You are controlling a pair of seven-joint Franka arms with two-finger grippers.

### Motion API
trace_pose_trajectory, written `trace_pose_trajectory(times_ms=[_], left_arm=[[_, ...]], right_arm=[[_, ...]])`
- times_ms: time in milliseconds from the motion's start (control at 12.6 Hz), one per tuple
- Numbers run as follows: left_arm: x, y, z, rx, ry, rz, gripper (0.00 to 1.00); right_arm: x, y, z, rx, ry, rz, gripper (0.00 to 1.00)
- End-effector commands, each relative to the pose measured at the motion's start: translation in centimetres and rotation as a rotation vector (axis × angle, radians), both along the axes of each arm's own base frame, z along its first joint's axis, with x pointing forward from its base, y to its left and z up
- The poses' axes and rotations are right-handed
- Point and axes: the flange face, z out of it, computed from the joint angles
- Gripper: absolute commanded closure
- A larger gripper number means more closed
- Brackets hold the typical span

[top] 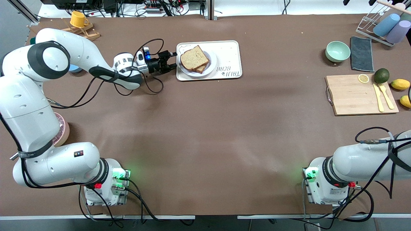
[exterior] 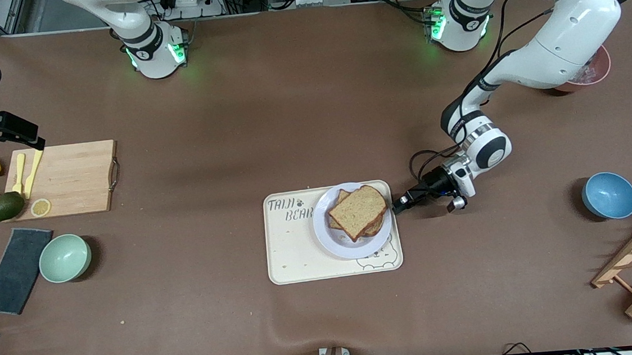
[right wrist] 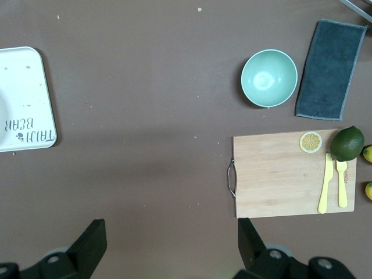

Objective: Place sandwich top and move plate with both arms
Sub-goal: 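Open the left gripper and release the plate rim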

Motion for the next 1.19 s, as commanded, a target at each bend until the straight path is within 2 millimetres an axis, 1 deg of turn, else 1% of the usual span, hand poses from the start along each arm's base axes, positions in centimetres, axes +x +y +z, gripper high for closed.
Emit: trace_pose_trajectory(times_ms=[0, 159, 239, 318, 557, 795, 875, 954, 1034, 1113], left_arm=[[-0.6, 3.1, -0.7, 0.059, 0.067, -0.004, 0.0], [-0.1, 3.1, 1.0, 0.05, 0.104, -0.013, 0.0], [0.1, 3.4, 2.3, 0.057, 0.121, -0.031, 0.0], [0.3, 3.7, 4.1, 0.067, 0.147, -0.052, 0.0], [1.2, 6.3, 8.2, 0.123, 0.196, -0.089, 0.0], [2.4, 9.7, 12.2, 0.221, 0.242, -0.127, 0.0], [2.5, 10.2, 13.4, 0.269, 0.257, -0.151, 0.0], [2.8, 11.4, 14.4, 0.313, 0.273, -0.161, 0.0], [3.0, 12.0, 15.4, 0.354, 0.287, -0.18, 0.0], [3.3, 12.3, 16.8, 0.401, 0.296, -0.203, 0.0]], right_arm=[[-0.1, 0.3, -0.1, -0.013, -0.004, -0.011, 0.0], [-0.1, 0.3, -0.1, -0.013, -0.004, -0.011, 0.0], [-0.1, 0.2, -0.1, -0.013, -0.004, -0.012, 0.0], [-0.2, 0.2, 0.0, -0.013, -0.006, -0.012, 0.0], [-0.2, 0.4, 0.0, -0.013, -0.006, -0.009, 0.0], [-0.2, 0.3, 0.0, -0.013, -0.006, -0.011, 0.0], [-0.2, 0.3, 0.0, -0.013, -0.006, -0.011, 0.0], [-0.2, 0.3, 0.0, -0.013, -0.006, -0.011, 0.0], [-0.2, 0.3, 0.0, -0.013, -0.006, -0.011, 0.0], [-0.2, 0.4, 0.0, -0.013, -0.006, -0.009, 0.0]])
